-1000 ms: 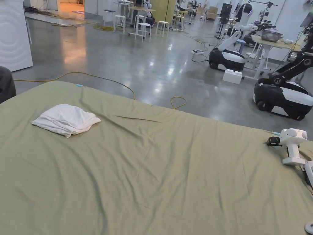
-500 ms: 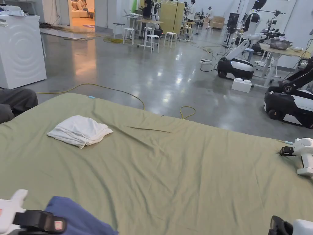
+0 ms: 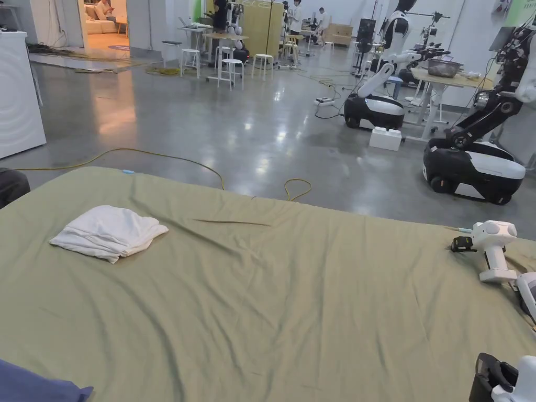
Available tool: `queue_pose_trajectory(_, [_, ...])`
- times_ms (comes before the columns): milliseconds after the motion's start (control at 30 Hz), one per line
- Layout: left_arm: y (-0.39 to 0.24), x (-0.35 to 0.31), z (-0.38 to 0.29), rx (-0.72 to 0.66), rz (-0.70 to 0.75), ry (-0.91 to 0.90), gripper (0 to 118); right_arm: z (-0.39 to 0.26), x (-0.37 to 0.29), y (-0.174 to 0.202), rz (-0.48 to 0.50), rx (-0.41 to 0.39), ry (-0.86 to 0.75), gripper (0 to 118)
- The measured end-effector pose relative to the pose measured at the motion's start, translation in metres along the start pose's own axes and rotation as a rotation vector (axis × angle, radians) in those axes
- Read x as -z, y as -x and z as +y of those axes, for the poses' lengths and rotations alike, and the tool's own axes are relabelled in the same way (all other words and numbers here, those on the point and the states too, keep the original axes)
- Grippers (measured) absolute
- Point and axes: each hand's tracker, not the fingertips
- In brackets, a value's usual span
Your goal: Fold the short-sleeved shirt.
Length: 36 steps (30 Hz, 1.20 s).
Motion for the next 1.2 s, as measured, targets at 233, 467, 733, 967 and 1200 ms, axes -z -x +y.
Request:
queue_pose_trajectory(233, [-0.026, -0.026, -0.008, 0.086, 0.25, -0.108, 64, -0.003, 0.001, 0.001, 0.014, 0.006, 0.015, 0])
queue_pose_trajectory(467, [-0.053, -0.065, -0.021, 0.111, 0.247, -0.413, 64, -0.002, 0.004, -0.001, 0.027, 0.02, 0.009, 0])
queue_pose_trajectory(733, [-0.141, -0.01, -0.087, 0.3, 0.109, -0.491, 63, -0.003, 0.004, -0.001, 0.044, 0.051, 0.002, 0])
queue_pose_trajectory(967, [-0.271, 0.072, -0.153, 0.465, 0.055, -0.605, 44, 0.0, 0.002, 0.004, 0.053, 0.061, -0.017, 0])
queue_pose_trajectory(1200, [-0.374, 0.12, -0.198, 0.6, 0.121, -0.825, 12, 0.011, 0.001, 0.011, 0.051, 0.057, -0.054, 0])
